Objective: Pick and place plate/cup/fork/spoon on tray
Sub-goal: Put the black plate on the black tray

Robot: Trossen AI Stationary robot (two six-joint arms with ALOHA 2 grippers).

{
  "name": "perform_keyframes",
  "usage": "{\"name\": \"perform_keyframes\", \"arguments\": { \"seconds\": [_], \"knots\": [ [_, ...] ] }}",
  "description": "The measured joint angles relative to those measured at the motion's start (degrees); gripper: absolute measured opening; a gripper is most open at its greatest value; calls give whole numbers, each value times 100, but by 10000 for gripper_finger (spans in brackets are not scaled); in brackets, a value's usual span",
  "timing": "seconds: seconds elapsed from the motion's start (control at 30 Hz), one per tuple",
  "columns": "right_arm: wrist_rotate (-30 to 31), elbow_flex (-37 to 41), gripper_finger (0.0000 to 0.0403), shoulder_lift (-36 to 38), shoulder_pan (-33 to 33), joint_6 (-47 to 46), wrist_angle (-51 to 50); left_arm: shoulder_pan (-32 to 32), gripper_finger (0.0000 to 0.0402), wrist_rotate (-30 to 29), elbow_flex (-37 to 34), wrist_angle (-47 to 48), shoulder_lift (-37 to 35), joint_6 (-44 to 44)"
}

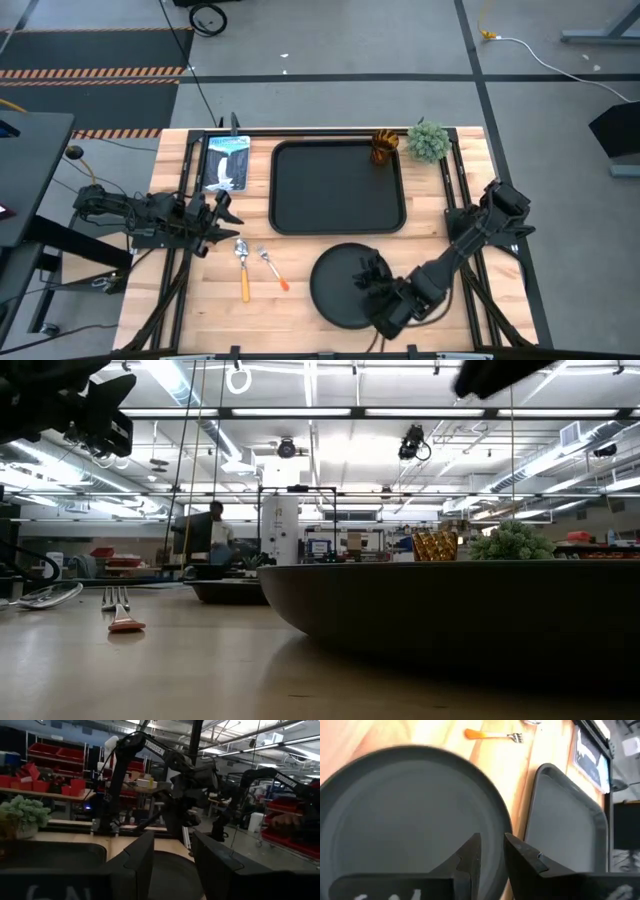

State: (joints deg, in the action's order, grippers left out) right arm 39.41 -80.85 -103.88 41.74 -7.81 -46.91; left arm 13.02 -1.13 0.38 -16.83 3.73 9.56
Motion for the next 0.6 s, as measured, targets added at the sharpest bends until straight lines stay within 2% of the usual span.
{"name": "perform_keyframes", "arguments": {
  "seconds": [0.13,0.3,0.43,0.53,0.6],
  "knots": [
    [-4,351,85,0,262,-280,-125,0,142,-338,2,-3,-1,1],
    [-255,793,75,0,591,-539,-137,-3,142,-1070,1,-5,-1,-4],
    [-310,851,60,0,866,-734,-196,-4,142,-1622,1,-5,0,5],
    [-642,768,48,-2,1033,-771,-253,-4,142,-1817,1,-6,-1,25],
    [-1071,738,43,0,1067,-792,-198,-4,142,-1849,1,-7,-1,26]
  ]
}}
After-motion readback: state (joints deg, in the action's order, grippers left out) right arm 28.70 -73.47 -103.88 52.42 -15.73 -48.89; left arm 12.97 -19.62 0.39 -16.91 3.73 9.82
